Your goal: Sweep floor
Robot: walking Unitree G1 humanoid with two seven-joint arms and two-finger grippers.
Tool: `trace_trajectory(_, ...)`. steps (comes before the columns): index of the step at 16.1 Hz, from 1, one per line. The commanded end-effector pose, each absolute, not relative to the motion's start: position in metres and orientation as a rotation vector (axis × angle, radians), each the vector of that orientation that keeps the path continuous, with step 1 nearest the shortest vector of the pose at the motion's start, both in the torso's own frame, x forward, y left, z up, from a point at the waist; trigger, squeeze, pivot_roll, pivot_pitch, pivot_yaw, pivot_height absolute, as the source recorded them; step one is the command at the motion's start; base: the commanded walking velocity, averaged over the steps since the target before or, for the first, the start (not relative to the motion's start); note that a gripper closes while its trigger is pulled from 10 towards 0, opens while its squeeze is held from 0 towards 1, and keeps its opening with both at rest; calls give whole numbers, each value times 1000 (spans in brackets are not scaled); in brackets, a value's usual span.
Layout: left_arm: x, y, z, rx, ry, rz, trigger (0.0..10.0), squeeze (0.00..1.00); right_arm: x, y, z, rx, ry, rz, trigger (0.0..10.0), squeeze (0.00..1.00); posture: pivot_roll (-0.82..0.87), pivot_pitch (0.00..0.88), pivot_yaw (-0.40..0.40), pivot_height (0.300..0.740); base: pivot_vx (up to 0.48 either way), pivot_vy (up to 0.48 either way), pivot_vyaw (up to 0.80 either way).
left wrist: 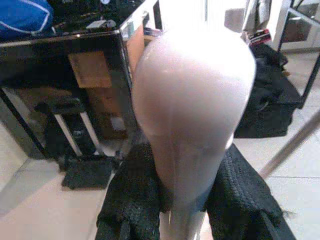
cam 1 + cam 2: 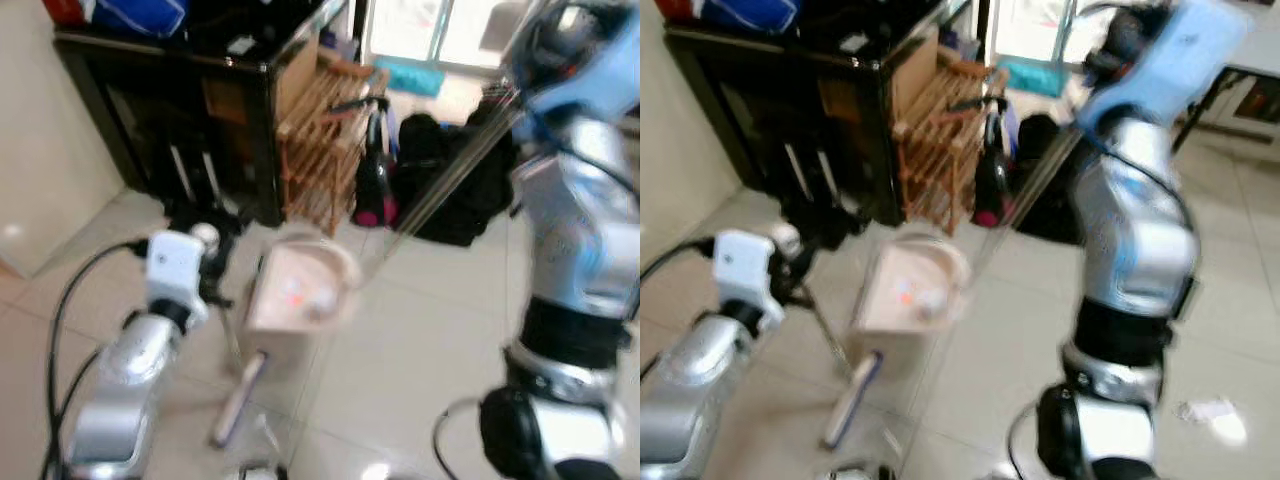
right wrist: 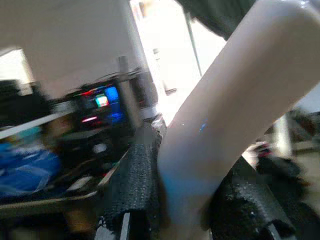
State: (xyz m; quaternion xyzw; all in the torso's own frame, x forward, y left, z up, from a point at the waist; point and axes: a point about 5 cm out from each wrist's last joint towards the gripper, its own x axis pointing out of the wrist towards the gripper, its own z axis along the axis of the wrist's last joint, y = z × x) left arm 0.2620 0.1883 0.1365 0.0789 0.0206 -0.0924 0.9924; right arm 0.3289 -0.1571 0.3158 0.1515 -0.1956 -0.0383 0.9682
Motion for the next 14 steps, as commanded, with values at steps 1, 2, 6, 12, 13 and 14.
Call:
trace_trajectory(1, 262, 185, 142, 171, 8, -194, 10000, 0, 324, -166, 329, 327, -471, -99, 10000, 0, 16, 70, 7, 740, 424, 0, 0)
trace_trajectory(2, 262, 185, 142, 171, 8, -195, 10000, 0, 324, -166, 329, 320, -469, -98, 10000, 0, 17, 68, 5, 740, 424, 0, 0)
trace_trajectory(6, 259, 187, 141, 173, 10, -196, 10000, 0, 325, -161, 329, 277, -463, -82, 10000, 0, 25, 52, -1, 740, 422, 0, 114)
trace_trajectory(12, 260, 187, 140, 176, 10, -203, 10000, 0, 326, -162, 329, 305, -475, -87, 10000, 0, 23, 35, 4, 740, 423, 0, 163)
trace_trajectory(13, 260, 186, 139, 176, 11, -208, 10000, 0, 326, -162, 329, 273, -469, -89, 10000, 0, 23, 34, 5, 740, 420, 0, 0)
trace_trajectory(14, 260, 186, 139, 176, 11, -210, 10000, 0, 325, -161, 328, 261, -468, -88, 10000, 0, 23, 33, 5, 740, 420, 0, 0)
